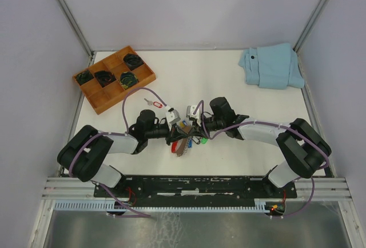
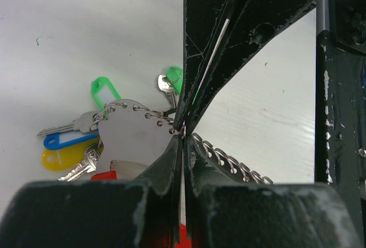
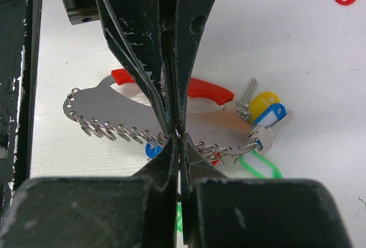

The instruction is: Put the keys on the keyring

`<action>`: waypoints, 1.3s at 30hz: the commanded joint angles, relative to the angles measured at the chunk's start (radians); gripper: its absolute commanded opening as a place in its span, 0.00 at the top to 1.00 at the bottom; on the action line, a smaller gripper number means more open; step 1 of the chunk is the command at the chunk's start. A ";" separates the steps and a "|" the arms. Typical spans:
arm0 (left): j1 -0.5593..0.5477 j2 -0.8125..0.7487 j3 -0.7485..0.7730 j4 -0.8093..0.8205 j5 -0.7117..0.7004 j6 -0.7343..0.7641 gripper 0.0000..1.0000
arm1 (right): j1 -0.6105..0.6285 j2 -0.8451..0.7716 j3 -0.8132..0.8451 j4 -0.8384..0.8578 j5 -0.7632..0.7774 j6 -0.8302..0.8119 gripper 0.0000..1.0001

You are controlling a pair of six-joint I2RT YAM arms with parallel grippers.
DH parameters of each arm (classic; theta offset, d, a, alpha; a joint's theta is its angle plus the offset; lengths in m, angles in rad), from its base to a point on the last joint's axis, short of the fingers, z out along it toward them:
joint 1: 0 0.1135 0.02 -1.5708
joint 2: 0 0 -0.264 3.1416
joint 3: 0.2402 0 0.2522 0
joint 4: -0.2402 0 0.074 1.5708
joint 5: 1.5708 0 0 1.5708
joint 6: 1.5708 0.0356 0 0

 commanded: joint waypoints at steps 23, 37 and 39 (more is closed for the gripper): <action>-0.015 -0.068 0.021 -0.022 -0.036 0.109 0.97 | -0.010 -0.221 -0.046 -0.098 0.164 0.057 0.71; -0.014 -0.093 -0.006 0.026 -0.081 0.092 0.97 | 0.003 -0.162 -0.028 -0.064 0.332 0.384 0.67; -0.014 -0.089 -0.007 0.032 -0.073 0.089 0.97 | 0.005 -0.137 -0.022 -0.041 0.344 0.403 0.69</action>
